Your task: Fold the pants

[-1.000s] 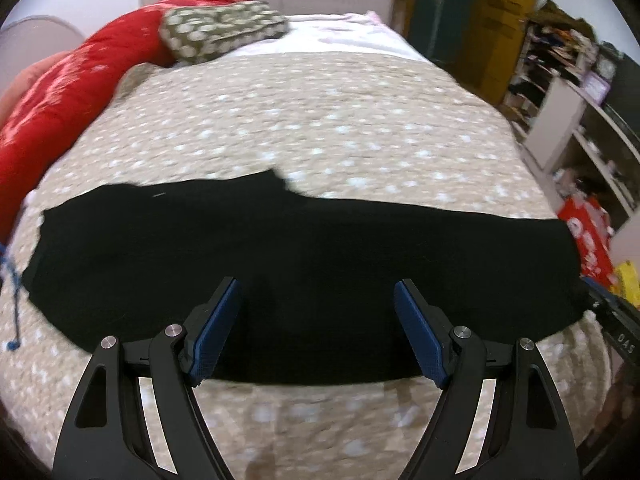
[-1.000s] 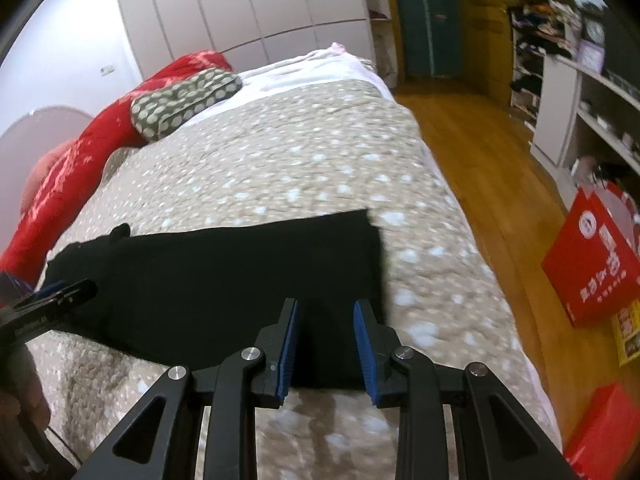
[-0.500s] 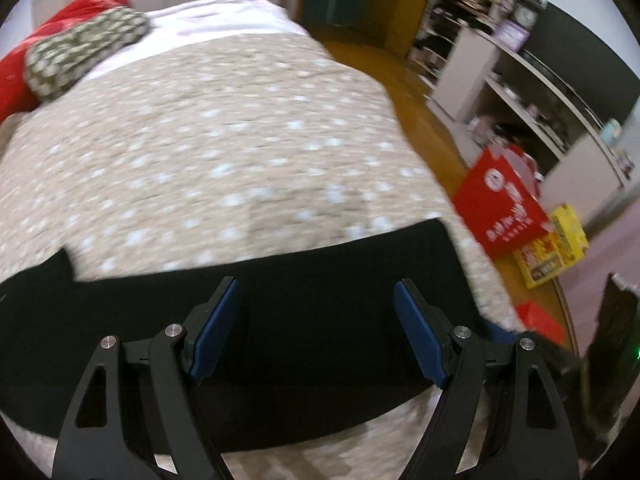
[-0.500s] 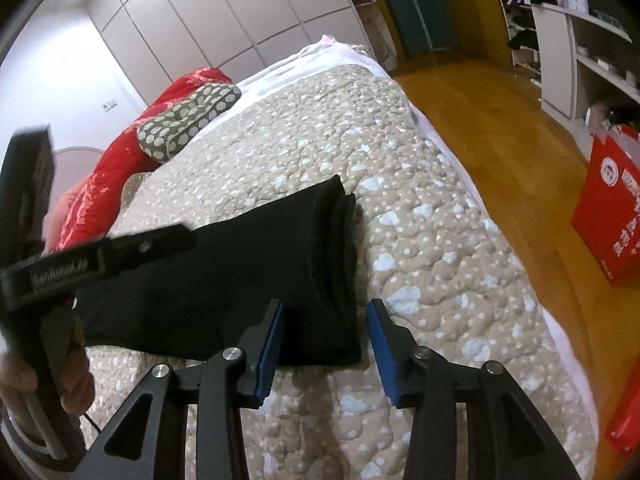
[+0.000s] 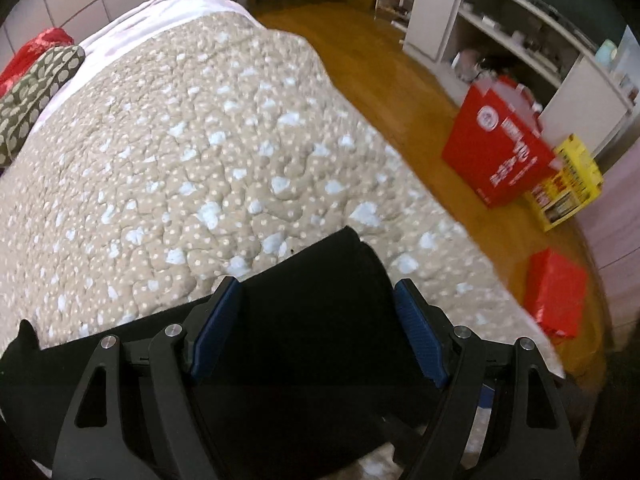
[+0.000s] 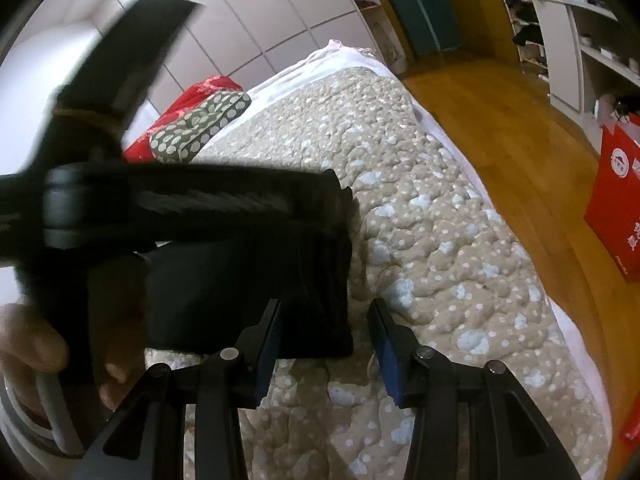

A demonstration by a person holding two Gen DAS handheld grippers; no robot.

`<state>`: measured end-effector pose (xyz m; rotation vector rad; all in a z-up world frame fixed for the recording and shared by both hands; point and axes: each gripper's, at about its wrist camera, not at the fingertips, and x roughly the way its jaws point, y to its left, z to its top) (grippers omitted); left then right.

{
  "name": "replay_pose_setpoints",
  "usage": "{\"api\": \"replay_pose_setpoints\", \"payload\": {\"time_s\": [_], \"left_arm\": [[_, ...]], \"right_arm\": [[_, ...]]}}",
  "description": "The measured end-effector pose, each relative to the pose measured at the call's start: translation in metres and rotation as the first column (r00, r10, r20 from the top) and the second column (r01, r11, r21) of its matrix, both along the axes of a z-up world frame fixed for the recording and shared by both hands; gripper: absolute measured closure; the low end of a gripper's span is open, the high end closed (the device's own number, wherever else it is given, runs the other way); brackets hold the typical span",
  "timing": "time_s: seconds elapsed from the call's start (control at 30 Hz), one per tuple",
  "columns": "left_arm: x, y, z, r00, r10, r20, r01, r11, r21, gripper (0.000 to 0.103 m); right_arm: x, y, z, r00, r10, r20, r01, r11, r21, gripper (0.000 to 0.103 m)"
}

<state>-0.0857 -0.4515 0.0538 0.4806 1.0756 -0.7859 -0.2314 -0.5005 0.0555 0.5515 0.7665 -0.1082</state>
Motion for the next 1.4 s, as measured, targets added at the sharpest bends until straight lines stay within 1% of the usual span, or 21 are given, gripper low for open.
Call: {"api": "replay_pose_setpoints", "payload": {"time_s": [0.07, 0.13, 0.2, 0.27, 0.33, 0.37, 0.5, 0.7, 0.83, 0.9, 0.97, 1.0, 1.03, 1.1, 1.13, 1.17, 1.2, 1.23, 1.3, 1.37, 1.4], "left_arm": [[-0.001, -0.001, -0.004, 0.999, -0.006, 0.031, 0.006, 1.000, -0.003, 0.026], [-0.001, -0.001, -0.006, 0.999, -0.011, 0.046, 0.012, 1.000, -0.020, 0.037], [0.004, 0.007, -0.004, 1.000, 0.002, 0.024, -0.001, 0.998, -0.064, 0.050], [0.010, 0.014, 0.002, 1.000, 0.006, -0.008, -0.006, 0.995, -0.100, 0.072], [0.012, 0.025, 0.015, 1.000, -0.001, -0.028, -0.003, 0.990, -0.143, 0.081], [0.012, 0.030, 0.023, 1.000, 0.000, -0.022, -0.003, 0.987, -0.160, 0.083], [0.018, 0.073, 0.067, 0.999, 0.030, 0.032, -0.021, 0.970, -0.243, 0.083], [0.050, 0.160, 0.104, 0.987, 0.135, 0.092, -0.105, 0.955, -0.276, 0.083], [0.077, 0.229, 0.093, 0.962, 0.257, 0.092, -0.227, 0.941, -0.253, 0.083], [0.089, 0.258, 0.078, 0.945, 0.318, 0.072, -0.295, 0.928, -0.229, 0.083], [0.100, 0.286, 0.055, 0.916, 0.395, 0.070, -0.376, 0.907, -0.188, 0.083], [0.107, 0.298, 0.041, 0.894, 0.440, 0.079, -0.425, 0.892, -0.157, 0.083], [0.111, 0.305, 0.031, 0.882, 0.466, 0.074, -0.454, 0.880, -0.138, 0.083], [0.119, 0.319, 0.011, 0.863, 0.505, 0.035, -0.498, 0.860, -0.110, 0.083], [0.121, 0.327, 0.007, 0.857, 0.514, 0.019, -0.509, 0.853, -0.112, 0.083], [0.121, 0.334, 0.006, 0.855, 0.518, 0.009, -0.514, 0.849, -0.123, 0.083], [0.121, 0.338, 0.008, 0.852, 0.524, 0.007, -0.519, 0.845, -0.131, 0.083], [0.119, 0.342, 0.012, 0.843, 0.538, 0.020, -0.531, 0.837, -0.132, 0.083], [0.114, 0.349, 0.020, 0.828, 0.558, 0.045, -0.547, 0.824, -0.147, 0.083], [0.105, 0.354, 0.030, 0.824, 0.565, 0.047, -0.548, 0.815, -0.187, 0.083], [0.099, 0.354, 0.033, 0.824, 0.565, 0.043, -0.546, 0.813, -0.204, 0.083]], "right_arm": [[0.001, -0.001, -0.002, 1.000, -0.008, 0.016, 0.007, 1.000, 0.023, 0.060], [0.003, 0.000, -0.002, 0.999, -0.008, 0.032, 0.007, 0.999, 0.036, 0.078], [0.005, 0.003, -0.003, 0.999, -0.009, 0.049, 0.007, 0.999, 0.054, 0.089], [0.006, 0.007, 0.002, 0.998, -0.001, 0.067, -0.003, 0.999, 0.050, 0.090], [0.007, 0.010, 0.011, 0.994, 0.015, 0.105, -0.022, 0.997, 0.069, 0.091], [0.009, 0.012, 0.018, 0.992, 0.024, 0.126, -0.034, 0.996, 0.081, 0.091], [0.021, 0.038, 0.053, 0.975, 0.101, 0.196, -0.108, 0.994, 0.027, 0.091], [0.057, 0.100, 0.092, 0.925, 0.260, 0.277, -0.265, 0.964, -0.019, 0.091], [0.091, 0.153, 0.092, 0.887, 0.366, 0.283, -0.378, 0.926, -0.012, 0.091], [0.109, 0.183, 0.081, 0.870, 0.421, 0.258, -0.435, 0.900, 0.000, 0.091], [0.131, 0.214, 0.061, 0.857, 0.462, 0.230, -0.481, 0.876, 0.031, 0.091], [0.143, 0.229, 0.048, 0.855, 0.474, 0.212, -0.494, 0.868, 0.049, 0.089], [0.155, 0.243, 0.033, 0.855, 0.488, 0.177, -0.506, 0.860, 0.069, 0.086], [0.174, 0.262, 0.007, 0.857, 0.510, 0.073, -0.515, 0.849, 0.115, 0.085], [0.176, 0.265, 0.002, 0.854, 0.517, 0.059, -0.520, 0.843, 0.136, 0.082], [0.172, 0.261, 0.008, 0.852, 0.515, 0.093, -0.523, 0.841, 0.134, 0.079], [0.172, 0.254, 0.014, 0.848, 0.518, 0.114, -0.530, 0.838, 0.130, 0.071], [0.167, 0.246, 0.023, 0.846, 0.518, 0.128, -0.531, 0.840, 0.114, 0.068], [0.153, 0.228, 0.043, 0.863, 0.488, 0.134, -0.496, 0.868, 0.034, 0.068], [0.143, 0.208, 0.056, 0.887, 0.446, 0.120, -0.439, 0.895, -0.078, 0.068], [0.140, 0.202, 0.058, 0.891, 0.442, 0.107, -0.429, 0.895, -0.124, 0.068]]}}
